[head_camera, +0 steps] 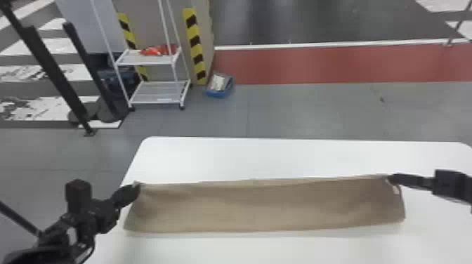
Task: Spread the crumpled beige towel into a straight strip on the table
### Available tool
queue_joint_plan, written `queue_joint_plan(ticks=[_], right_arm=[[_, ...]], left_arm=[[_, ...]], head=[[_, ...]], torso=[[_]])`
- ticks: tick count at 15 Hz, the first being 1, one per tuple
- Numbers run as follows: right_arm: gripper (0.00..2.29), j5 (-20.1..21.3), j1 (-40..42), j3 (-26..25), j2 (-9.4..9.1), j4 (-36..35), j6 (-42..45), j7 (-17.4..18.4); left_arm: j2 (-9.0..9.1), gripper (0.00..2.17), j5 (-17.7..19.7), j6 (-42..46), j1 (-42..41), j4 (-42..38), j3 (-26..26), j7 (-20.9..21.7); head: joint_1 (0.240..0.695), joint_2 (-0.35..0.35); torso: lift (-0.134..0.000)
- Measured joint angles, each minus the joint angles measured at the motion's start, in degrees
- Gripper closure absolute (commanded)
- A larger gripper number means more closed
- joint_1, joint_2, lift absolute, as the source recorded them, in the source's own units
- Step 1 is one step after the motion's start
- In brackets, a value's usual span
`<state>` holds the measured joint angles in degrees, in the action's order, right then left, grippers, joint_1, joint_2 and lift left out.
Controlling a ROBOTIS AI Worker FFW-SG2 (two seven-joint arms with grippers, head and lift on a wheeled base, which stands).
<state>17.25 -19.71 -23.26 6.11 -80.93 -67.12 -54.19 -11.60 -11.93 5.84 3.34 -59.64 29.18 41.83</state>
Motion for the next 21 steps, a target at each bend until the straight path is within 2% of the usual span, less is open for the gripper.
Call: queue_joint_plan(ticks=[7,10,17,19,20,21], right_arm=[[1.47,3.34,-3.76,3.30,0.53,8.80,3.79,5.13],[1.47,2.57,-4.05,3.11,0.31,10.96,10.43,7.78],[1.46,2.96,-5.88,5.79,0.11,19.20,19.71,13.69],[1.18,2.87,-6.35,6.19,0.11,20.94,21.46,14.75],[0.72,2.87,-6.47,6.33,0.10,21.45,21.82,15.37],[0.26,2.85,-6.54,6.46,0.06,21.84,22.04,15.93]], left_arm=[[0.09,1.70,-0.59,0.09,0.00,0.05,-0.09,-0.40],[0.17,1.70,-0.64,0.35,0.00,0.05,-0.09,-0.59],[0.41,1.70,-1.08,0.65,0.00,0.04,-0.21,-0.75],[0.49,1.70,-1.40,0.70,0.00,0.04,-0.44,-1.03],[0.54,1.64,-1.59,0.74,0.00,0.04,-0.49,-1.31],[0.61,1.30,-1.71,0.81,0.00,0.03,-0.52,-1.50]], head=[[0.695,0.115],[0.695,0.106],[0.695,0.106],[0.695,0.105],[0.695,0.104],[0.695,0.104]], torso=[[0.000],[0.000],[0.000],[0.000],[0.000],[0.000]])
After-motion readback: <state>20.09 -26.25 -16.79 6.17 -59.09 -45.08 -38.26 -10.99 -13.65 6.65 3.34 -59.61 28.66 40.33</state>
